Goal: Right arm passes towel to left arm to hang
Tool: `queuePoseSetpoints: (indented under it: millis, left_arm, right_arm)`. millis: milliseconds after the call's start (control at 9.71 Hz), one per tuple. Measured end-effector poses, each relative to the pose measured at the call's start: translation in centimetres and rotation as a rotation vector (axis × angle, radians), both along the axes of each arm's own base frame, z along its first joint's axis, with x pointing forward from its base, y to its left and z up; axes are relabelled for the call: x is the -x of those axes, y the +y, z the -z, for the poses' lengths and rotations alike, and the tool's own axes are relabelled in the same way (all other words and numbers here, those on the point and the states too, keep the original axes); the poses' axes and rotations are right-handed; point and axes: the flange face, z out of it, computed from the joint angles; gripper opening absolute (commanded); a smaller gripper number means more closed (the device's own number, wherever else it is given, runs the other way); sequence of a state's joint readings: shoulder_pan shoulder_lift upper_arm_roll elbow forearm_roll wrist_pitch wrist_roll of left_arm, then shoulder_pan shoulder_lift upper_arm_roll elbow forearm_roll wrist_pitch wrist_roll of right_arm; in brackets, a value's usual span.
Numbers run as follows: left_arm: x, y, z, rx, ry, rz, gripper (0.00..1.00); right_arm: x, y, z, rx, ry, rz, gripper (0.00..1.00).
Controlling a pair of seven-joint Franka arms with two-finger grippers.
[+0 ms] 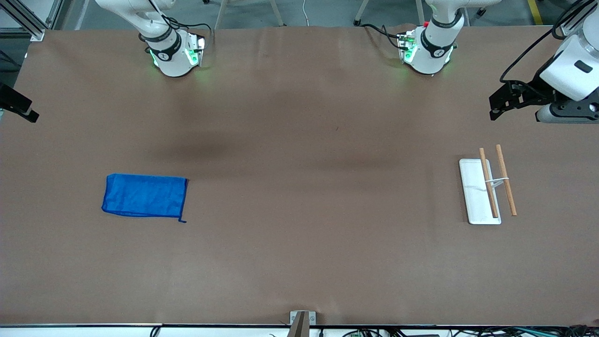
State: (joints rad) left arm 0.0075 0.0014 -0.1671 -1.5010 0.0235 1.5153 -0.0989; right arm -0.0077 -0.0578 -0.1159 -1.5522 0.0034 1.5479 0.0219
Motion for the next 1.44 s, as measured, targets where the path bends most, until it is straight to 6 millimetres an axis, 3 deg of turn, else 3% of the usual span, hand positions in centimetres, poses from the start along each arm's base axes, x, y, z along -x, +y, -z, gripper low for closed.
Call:
queuePoseSetpoints:
  millis: [515,721,926,1235,1441]
  left_arm:
    - [0.0,-0.1,0.2,0.000,0.003,0.001,1.00]
    - [0.0,-0.1,0.3,-0.001,0.006,0.002,1.00]
    - [-0.1,-0.1,0.5,-0.001,0.010,0.002,1.00]
    - [-0.1,-0.2,0.6,-0.001,0.013,0.003,1.00]
    - [-0.1,-0.2,0.7,-0.001,0.014,0.003,1.00]
  right_arm:
    - [0.0,0.0,0.0,0.000,0.002,0.000,1.00]
    - [-0.3,-0.1,1.1,-0.002,0.027,-0.005,1.00]
    - [-1.9,-0.8,6.2,-0.004,0.099,-0.019,1.00]
    - [-5.4,-1.8,18.6,0.002,0.152,-0.112,1.00]
    - [-6.2,-1.6,27.3,0.016,0.130,-0.142,1.00]
